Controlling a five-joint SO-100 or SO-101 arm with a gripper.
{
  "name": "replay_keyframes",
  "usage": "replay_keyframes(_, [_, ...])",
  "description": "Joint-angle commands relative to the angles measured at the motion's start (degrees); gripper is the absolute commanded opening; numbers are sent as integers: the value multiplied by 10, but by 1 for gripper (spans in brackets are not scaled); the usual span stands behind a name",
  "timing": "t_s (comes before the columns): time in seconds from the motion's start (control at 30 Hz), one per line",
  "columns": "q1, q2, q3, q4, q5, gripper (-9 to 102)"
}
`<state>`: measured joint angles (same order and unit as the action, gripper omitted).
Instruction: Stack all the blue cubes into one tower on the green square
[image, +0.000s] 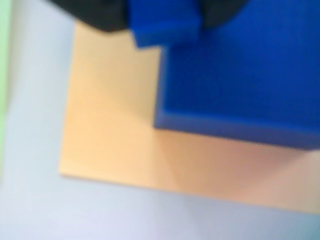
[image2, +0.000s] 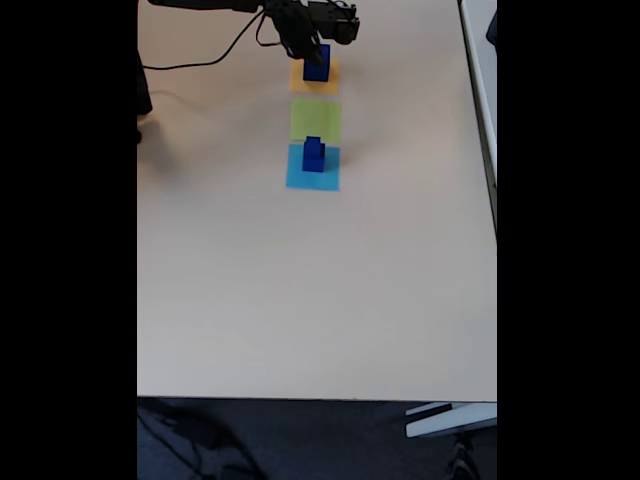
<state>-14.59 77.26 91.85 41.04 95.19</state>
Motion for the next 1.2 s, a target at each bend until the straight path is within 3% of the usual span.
replay_keyframes(0.0, [22,52,-55,18,-32,0])
replay_keyframes(0.5, [147,141,-38,74,-143,0])
replay_keyframes(1.17, [236,158,44,33,-178,0])
